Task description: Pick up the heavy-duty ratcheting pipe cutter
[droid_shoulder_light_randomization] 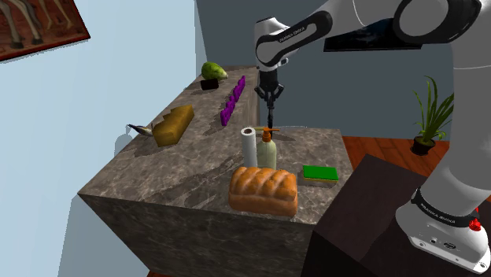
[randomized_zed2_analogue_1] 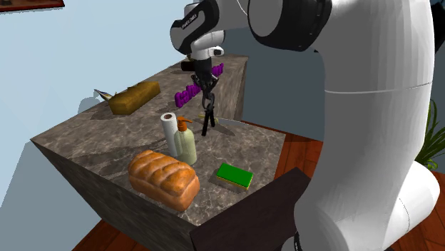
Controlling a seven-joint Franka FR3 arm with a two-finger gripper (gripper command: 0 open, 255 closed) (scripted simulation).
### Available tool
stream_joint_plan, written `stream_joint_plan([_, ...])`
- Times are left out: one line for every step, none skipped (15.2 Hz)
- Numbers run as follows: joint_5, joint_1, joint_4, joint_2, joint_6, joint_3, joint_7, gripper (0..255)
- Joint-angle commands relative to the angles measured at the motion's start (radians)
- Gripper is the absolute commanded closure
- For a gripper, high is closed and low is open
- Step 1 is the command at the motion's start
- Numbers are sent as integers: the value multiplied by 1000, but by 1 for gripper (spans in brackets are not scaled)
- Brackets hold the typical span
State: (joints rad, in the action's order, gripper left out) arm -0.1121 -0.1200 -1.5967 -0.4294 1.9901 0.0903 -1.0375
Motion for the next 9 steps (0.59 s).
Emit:
stream_joint_plan([1, 0, 18, 6, -24, 1, 2, 255])
stream_joint_plan([2, 0, 26, 10, -36, 1, 3, 255])
stream_joint_plan([3, 0, 35, 13, -48, 1, 4, 255])
stream_joint_plan([4, 0, 43, 17, -59, 1, 5, 255])
stream_joint_plan([4, 0, 52, 20, -71, 2, 6, 255])
stream_joint_plan([5, 1, 61, 23, -83, 2, 7, 255])
stream_joint_plan([6, 1, 70, 26, -95, 2, 8, 255])
stream_joint_plan([6, 1, 80, 28, -108, 2, 9, 255])
stream_joint_plan([7, 1, 90, 31, -120, 3, 10, 255])
